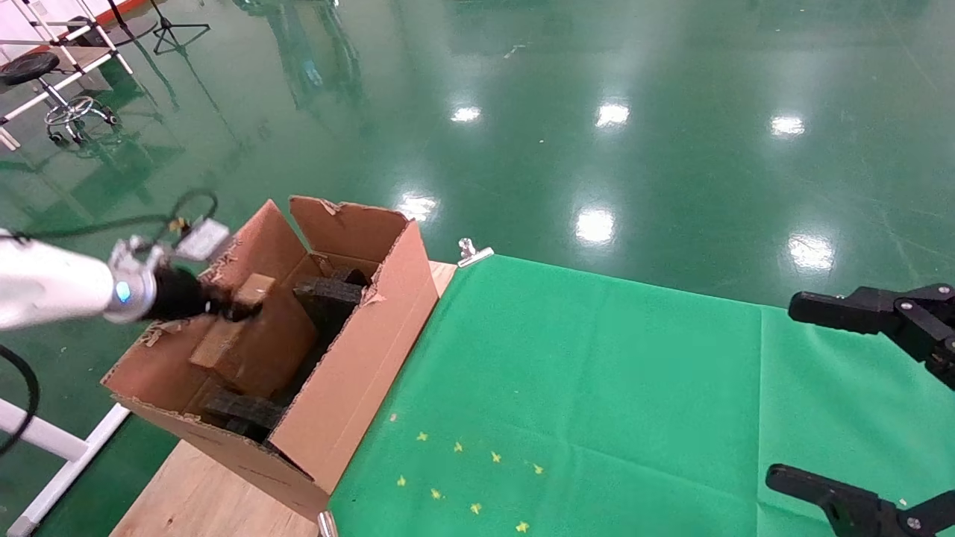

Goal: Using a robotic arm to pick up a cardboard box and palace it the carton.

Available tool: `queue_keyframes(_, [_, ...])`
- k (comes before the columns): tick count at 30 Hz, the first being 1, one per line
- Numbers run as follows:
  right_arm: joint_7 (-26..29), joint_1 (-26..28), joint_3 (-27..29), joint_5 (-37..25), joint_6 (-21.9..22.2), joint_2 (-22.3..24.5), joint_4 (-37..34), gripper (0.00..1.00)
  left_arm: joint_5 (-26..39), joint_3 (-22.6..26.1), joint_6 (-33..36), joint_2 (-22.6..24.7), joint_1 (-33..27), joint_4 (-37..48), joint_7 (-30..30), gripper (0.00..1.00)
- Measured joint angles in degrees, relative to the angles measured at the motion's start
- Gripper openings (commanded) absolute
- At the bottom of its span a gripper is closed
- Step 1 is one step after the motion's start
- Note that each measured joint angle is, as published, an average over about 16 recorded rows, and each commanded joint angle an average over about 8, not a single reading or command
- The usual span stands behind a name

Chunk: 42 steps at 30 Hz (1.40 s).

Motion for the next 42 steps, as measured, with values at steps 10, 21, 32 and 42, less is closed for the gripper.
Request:
queue_keyframes(10, [0.0,0.0,0.0,0.0,0.0,0.0,0.0,1.0,-6.5,-3.9,12.3,-3.9,-4.4,-7.9,6.2,1.0])
queue_keyframes(21, [0.0,0.0,0.0,0.0,0.0,0.0,0.0,1.0,-10.6,-6.0,21.5,-6.5,-6.0,-15.4,10.2,1.0])
queue_keyframes(32, [0.0,0.0,0.0,0.0,0.0,0.0,0.0,1.0,-15.5,-6.9,23.2,-7.0,-2.4,-20.5,10.1,1.0])
queue_keyframes(42, [0.0,0.0,0.0,0.0,0.0,0.0,0.0,1.0,-24.7,-8.7,25.6,-7.6,4.3,-29.5,9.7,1.0])
